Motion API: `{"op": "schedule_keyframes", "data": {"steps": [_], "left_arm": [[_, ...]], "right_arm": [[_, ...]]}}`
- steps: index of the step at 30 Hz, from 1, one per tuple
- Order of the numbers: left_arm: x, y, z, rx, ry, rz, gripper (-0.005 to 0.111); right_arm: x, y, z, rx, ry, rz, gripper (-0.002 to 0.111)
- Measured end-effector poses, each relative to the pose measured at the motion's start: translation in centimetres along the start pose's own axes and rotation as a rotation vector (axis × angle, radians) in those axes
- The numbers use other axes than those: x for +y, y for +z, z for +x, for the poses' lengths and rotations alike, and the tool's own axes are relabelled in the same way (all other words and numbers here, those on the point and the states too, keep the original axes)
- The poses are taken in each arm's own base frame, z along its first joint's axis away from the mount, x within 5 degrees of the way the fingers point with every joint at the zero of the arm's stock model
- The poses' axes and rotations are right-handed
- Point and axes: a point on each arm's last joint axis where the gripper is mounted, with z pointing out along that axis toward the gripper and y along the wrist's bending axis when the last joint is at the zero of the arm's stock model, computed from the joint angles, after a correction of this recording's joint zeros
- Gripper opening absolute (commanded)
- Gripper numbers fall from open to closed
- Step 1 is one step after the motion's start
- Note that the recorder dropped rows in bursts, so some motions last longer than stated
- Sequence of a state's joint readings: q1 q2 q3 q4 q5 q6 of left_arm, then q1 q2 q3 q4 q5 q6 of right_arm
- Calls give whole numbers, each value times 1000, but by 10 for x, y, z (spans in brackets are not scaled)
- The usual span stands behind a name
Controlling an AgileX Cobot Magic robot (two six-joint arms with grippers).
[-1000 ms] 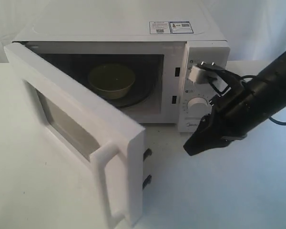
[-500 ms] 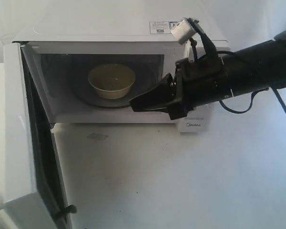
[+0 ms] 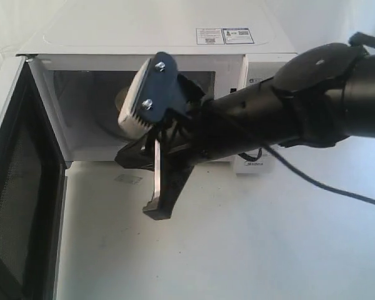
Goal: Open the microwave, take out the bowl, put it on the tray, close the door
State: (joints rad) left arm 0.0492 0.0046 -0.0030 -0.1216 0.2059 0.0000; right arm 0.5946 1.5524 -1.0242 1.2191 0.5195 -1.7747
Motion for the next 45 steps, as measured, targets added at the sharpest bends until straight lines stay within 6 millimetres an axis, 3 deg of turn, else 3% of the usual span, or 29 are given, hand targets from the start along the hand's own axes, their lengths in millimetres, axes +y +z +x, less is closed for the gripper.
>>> {"op": "schedule_keyframes", "data": {"steps": [9,14,17,23,34,39,45], "left_arm": [[0,0,0,0,0,0,0],[0,0,0,0,0,0,0],[0,0,0,0,0,0,0],[0,0,0,0,0,0,0],[0,0,0,0,0,0,0],[0,0,0,0,0,0,0],[0,0,0,0,0,0,0]], "right_arm": [[6,27,-16,105,-214,439,0],[-8,55,-1,275,-418,586,0],[-18,75,11,355,-417,655,0],[-28,106,21,398,-411,679,0],[-31,128,23,390,-489,654,0],[-33,126,25,402,-422,676,0],[-27,110,20,385,-11,674,0]]}}
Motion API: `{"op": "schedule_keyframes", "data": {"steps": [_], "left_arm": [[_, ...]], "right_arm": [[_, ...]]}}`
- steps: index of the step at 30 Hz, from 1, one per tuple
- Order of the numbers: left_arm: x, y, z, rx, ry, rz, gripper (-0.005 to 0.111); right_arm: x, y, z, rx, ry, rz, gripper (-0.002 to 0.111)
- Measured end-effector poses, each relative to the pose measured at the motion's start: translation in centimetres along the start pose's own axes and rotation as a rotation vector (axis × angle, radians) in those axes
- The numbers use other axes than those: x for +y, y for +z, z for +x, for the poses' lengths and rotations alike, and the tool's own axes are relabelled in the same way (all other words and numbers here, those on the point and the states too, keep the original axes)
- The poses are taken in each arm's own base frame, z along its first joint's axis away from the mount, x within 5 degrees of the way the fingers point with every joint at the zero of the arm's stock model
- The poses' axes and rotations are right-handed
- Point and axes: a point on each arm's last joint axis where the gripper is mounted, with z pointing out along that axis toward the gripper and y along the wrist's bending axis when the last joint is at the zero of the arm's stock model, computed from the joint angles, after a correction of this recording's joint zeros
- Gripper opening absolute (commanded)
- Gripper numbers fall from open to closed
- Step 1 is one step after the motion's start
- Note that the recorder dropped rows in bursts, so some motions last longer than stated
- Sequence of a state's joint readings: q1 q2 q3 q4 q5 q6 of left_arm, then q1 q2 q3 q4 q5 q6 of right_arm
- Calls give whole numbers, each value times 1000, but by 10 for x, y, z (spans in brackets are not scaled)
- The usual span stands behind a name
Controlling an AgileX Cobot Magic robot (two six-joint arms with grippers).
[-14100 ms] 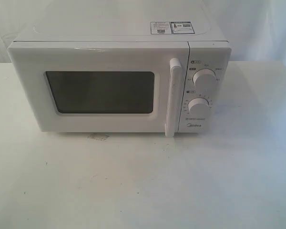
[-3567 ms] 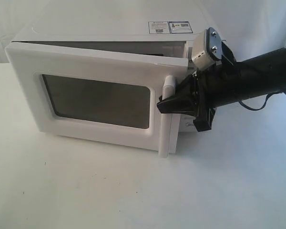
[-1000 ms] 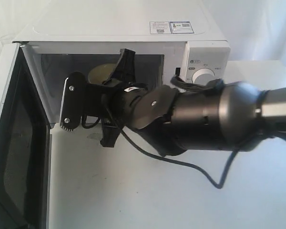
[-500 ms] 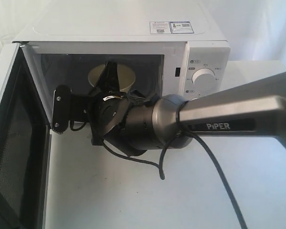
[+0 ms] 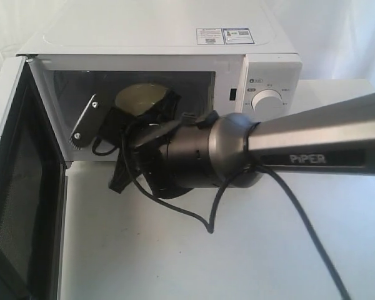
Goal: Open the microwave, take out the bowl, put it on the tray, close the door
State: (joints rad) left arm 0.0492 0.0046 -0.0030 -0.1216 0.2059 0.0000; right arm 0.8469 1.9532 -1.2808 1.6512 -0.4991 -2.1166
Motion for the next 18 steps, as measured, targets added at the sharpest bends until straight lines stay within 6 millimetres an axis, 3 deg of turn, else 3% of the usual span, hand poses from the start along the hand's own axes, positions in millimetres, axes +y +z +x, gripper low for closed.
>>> {"op": "schedule_keyframes", "data": {"steps": [9,13,18], "left_arm": [[0,0,0,0,0,0,0],[0,0,0,0,0,0,0],[0,0,0,0,0,0,0]], "right_arm": [[-29,-101,-45,-269,150,-97,0],[-47,-129,-35,-285,236,-68,0],[-71,-127,-7,-240,445,-55,0]]}}
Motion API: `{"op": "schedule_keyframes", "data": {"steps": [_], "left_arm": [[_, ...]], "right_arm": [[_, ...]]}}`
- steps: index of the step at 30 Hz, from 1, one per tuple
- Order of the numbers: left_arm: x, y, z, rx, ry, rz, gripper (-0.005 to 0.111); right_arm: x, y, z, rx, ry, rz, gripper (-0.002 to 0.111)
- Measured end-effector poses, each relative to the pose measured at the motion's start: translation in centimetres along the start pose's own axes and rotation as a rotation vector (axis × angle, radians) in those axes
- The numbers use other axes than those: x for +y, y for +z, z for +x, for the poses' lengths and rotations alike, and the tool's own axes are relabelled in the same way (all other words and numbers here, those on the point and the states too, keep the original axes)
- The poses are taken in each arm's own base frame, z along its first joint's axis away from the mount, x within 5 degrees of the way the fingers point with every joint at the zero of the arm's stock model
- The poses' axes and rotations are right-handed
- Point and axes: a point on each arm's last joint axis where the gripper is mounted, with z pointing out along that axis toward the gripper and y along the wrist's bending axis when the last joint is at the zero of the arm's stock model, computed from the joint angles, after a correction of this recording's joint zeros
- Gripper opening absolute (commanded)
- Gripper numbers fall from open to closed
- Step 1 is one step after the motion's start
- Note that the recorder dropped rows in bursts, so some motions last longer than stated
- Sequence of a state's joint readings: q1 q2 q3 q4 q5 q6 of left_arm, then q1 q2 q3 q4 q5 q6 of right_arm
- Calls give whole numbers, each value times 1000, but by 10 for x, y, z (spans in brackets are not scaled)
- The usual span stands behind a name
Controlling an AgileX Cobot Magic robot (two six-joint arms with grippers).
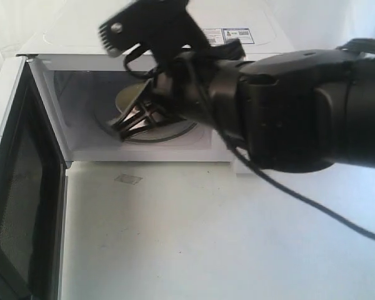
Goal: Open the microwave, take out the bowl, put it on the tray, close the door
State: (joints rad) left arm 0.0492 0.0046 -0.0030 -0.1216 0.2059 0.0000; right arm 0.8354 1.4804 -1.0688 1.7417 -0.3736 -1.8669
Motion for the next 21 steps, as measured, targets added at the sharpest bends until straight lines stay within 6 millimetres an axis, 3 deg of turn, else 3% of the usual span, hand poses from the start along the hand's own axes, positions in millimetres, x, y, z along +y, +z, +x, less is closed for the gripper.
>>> {"op": "schedule_keyframes", "data": {"steps": [3,7,11,14,17,21], "left_arm": [[0,0,0,0,0,0,0],[0,0,0,0,0,0,0],[0,0,0,0,0,0,0],[0,0,0,0,0,0,0],[0,0,0,0,0,0,0],[0,0,0,0,0,0,0]], "right_arm": [[-23,6,10,4,191,-48,0],[-37,10,14,-56,349,-362,0],[-43,5,22,6,192,-695,0],[-39,2,47,271,-26,-913,0],[-43,11,70,487,-70,-875,0],[-55,26,76,548,-77,-628,0]]}}
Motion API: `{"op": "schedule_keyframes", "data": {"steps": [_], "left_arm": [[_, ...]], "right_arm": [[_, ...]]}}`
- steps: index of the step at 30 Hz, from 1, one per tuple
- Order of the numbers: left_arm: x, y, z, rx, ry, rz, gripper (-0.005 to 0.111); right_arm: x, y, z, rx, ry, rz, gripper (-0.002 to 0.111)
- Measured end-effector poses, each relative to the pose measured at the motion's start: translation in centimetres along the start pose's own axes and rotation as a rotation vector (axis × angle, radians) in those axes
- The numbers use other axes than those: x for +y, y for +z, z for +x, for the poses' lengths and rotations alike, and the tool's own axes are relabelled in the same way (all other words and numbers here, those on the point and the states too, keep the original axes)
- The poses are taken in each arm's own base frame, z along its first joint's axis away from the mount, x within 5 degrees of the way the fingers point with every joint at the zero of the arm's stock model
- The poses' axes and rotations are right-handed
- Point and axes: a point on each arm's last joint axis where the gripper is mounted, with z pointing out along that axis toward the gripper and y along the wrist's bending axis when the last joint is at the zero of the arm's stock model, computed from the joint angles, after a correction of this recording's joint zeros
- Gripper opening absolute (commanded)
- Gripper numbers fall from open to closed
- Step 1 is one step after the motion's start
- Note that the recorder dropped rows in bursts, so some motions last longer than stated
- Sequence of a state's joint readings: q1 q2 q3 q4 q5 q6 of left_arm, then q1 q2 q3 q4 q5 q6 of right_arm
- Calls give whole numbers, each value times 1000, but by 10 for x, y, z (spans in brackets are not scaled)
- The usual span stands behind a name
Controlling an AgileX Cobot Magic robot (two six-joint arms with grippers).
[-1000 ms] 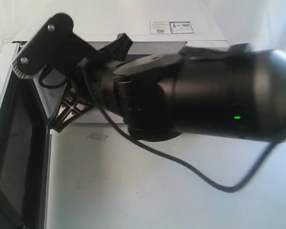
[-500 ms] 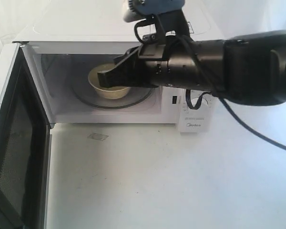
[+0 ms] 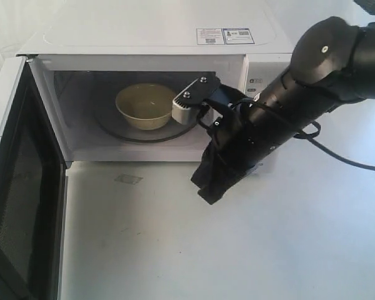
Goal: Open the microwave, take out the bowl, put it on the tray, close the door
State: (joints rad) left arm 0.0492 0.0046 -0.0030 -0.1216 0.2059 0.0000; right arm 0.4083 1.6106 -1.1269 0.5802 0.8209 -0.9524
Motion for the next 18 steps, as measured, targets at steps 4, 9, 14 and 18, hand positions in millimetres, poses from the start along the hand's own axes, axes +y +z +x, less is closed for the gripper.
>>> {"op": "schedule_keyframes", "data": {"steps": [4,9,14,18], "left_arm": [[0,0,0,0,0,0,0],[0,0,0,0,0,0,0],[0,0,0,0,0,0,0],[0,0,0,0,0,0,0]], "right_arm": [[8,7,-9,34,-235,105,0],[35,21,-26,31,-549,158,0],[46,46,-41,-6,-785,282,0],[44,67,-49,-44,-919,374,0]]}}
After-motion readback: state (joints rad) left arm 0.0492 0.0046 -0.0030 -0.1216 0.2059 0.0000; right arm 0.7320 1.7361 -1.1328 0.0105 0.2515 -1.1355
